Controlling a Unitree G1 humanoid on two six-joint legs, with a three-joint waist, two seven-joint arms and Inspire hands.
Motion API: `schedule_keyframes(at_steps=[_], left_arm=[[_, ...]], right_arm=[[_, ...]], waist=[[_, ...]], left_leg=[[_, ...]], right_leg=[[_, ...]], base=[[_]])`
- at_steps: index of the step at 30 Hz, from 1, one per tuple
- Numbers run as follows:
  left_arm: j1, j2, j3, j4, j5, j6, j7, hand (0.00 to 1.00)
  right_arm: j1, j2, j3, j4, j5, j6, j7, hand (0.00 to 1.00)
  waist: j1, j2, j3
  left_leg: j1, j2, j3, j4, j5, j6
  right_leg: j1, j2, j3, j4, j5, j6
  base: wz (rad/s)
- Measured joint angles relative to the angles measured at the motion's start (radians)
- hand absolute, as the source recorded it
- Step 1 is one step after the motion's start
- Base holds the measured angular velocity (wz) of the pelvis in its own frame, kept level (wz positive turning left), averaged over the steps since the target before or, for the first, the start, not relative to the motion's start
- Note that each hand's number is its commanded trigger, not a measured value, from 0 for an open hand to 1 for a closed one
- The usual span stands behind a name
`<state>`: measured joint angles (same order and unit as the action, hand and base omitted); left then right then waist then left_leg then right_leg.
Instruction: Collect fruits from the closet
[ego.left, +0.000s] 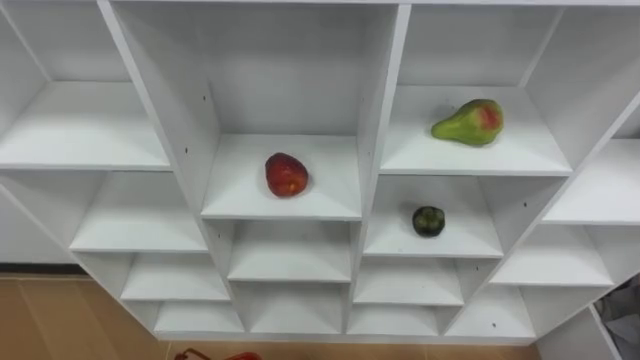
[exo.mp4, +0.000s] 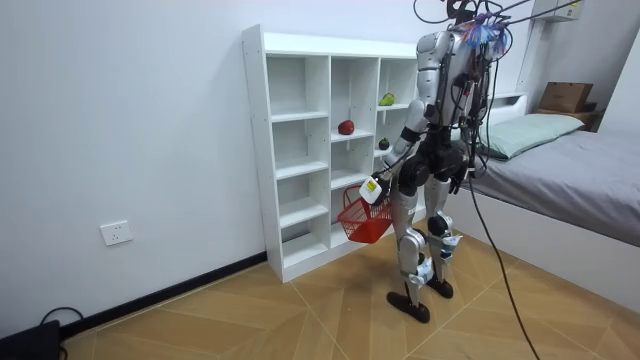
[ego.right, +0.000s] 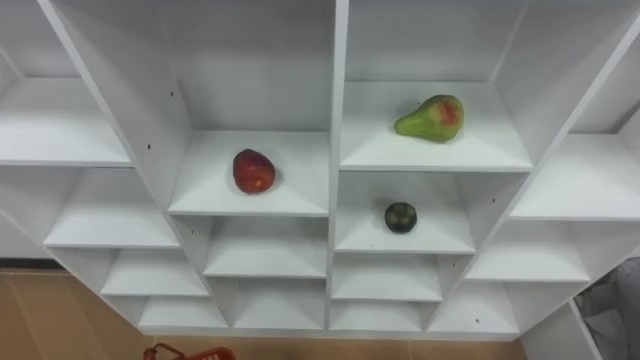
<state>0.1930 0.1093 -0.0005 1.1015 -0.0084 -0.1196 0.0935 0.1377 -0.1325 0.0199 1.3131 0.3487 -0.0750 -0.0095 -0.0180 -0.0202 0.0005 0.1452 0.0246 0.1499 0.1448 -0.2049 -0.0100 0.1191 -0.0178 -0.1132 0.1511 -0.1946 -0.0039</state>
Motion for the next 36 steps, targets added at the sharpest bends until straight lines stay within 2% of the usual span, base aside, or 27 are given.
schedule_keyframes(at_steps=[4, 7, 9, 12, 14, 18, 22, 27, 29, 32, 36], left_arm=[[-0.001, 0.001, 0.000, 0.000, 0.000, -0.015, 0.005, 1.00], [-0.004, 0.001, 0.000, 0.000, -0.001, -0.022, 0.005, 1.00], [-0.004, 0.001, 0.000, -0.005, 0.001, -0.023, 0.005, 1.00], [-0.009, 0.001, -0.001, -0.007, 0.003, -0.031, 0.005, 1.00], [-0.008, 0.001, -0.003, -0.007, 0.002, -0.034, 0.006, 1.00], [-0.004, 0.003, -0.003, -0.031, 0.004, -0.036, 0.014, 1.00], [-0.004, 0.006, -0.010, -0.045, 0.004, -0.040, 0.013, 1.00], [-0.004, 0.016, -0.034, -0.083, 0.014, -0.043, 0.012, 1.00], [-0.005, 0.017, -0.034, -0.090, 0.024, -0.044, 0.012, 1.00], [0.007, 0.023, -0.034, -0.114, 0.041, -0.048, 0.008, 1.00], [0.016, 0.025, -0.034, -0.118, 0.041, -0.068, 0.000, 1.00]], right_arm=[[0.000, -0.003, 0.000, -0.042, -0.020, -0.002, -0.002, 0.00], [-0.005, -0.003, 0.006, -0.098, -0.039, -0.033, -0.002, 0.00], [-0.004, -0.003, 0.014, -0.133, -0.048, -0.035, -0.004, 0.00], [-0.002, -0.002, 0.038, -0.206, -0.088, -0.036, -0.014, 0.00], [0.004, 0.001, 0.037, -0.274, -0.119, -0.034, -0.012, 0.00], [0.055, 0.004, 0.037, -0.534, -0.168, -0.048, -0.011, 0.00], [0.066, 0.005, 0.040, -0.651, -0.184, -0.078, -0.013, 0.00], [0.137, 0.005, 0.044, -0.861, -0.280, -0.082, -0.023, 0.00], [0.142, 0.005, 0.045, -0.923, -0.287, -0.087, -0.022, 0.00], [0.159, 0.005, 0.047, -1.015, -0.310, -0.102, -0.022, 0.00], [0.182, 0.003, 0.047, -1.134, -0.318, -0.112, -0.035, 0.00]], waist=[[0.000, 0.001, 0.0002], [0.003, 0.003, -0.0012], [0.013, 0.003, -0.0014], [0.023, 0.001, -0.0071], [0.020, 0.000, -0.0078], [0.019, 0.001, -0.0056], [0.019, 0.000, -0.0047], [0.019, -0.002, -0.0013], [0.012, 0.001, 0.0028], [-0.002, 0.001, 0.0028], [-0.002, 0.002, 0.0009]], left_leg=[[-0.006, 0.000, 0.001, 0.000, 0.000, 0.000], [-0.014, 0.000, 0.002, 0.000, 0.000, 0.000], [-0.016, 0.000, 0.002, 0.000, 0.000, 0.000], [-0.034, 0.000, 0.002, 0.006, 0.000, 0.000], [-0.042, 0.000, 0.000, 0.008, 0.000, 0.000], [-0.052, 0.000, -0.005, 0.010, 0.000, 0.000], [-0.050, -0.001, -0.009, 0.009, 0.000, 0.000], [-0.064, 0.000, -0.009, 0.008, 0.000, 0.000], [-0.068, 0.000, -0.007, 0.007, 0.000, 0.000], [-0.068, -0.001, -0.005, 0.007, 0.000, 0.000], [-0.071, 0.000, 0.000, 0.007, 0.000, 0.000]], right_leg=[[-0.007, 0.000, 0.004, 0.002, 0.000, 0.000], [-0.017, 0.001, 0.002, 0.002, 0.002, -0.001], [-0.019, 0.001, 0.003, 0.001, 0.002, -0.001], [-0.032, 0.000, -0.004, 0.002, 0.003, -0.001], [-0.033, 0.000, -0.009, 0.001, 0.006, 0.000], [-0.037, -0.001, -0.018, -0.004, 0.006, 0.000], [-0.033, -0.002, -0.018, -0.009, 0.007, -0.001], [-0.051, -0.001, -0.009, 0.001, 0.007, -0.001], [-0.052, -0.001, -0.004, 0.002, 0.008, -0.001], [-0.056, 0.000, -0.002, 0.000, 0.008, -0.001], [-0.066, 0.001, 0.005, 0.002, 0.009, -0.001]], base=[[0.00], [-0.01], [-0.02], [0.04], [0.08], [0.06], [0.00], [-0.02], [-0.06], [0.00], [-0.06]])
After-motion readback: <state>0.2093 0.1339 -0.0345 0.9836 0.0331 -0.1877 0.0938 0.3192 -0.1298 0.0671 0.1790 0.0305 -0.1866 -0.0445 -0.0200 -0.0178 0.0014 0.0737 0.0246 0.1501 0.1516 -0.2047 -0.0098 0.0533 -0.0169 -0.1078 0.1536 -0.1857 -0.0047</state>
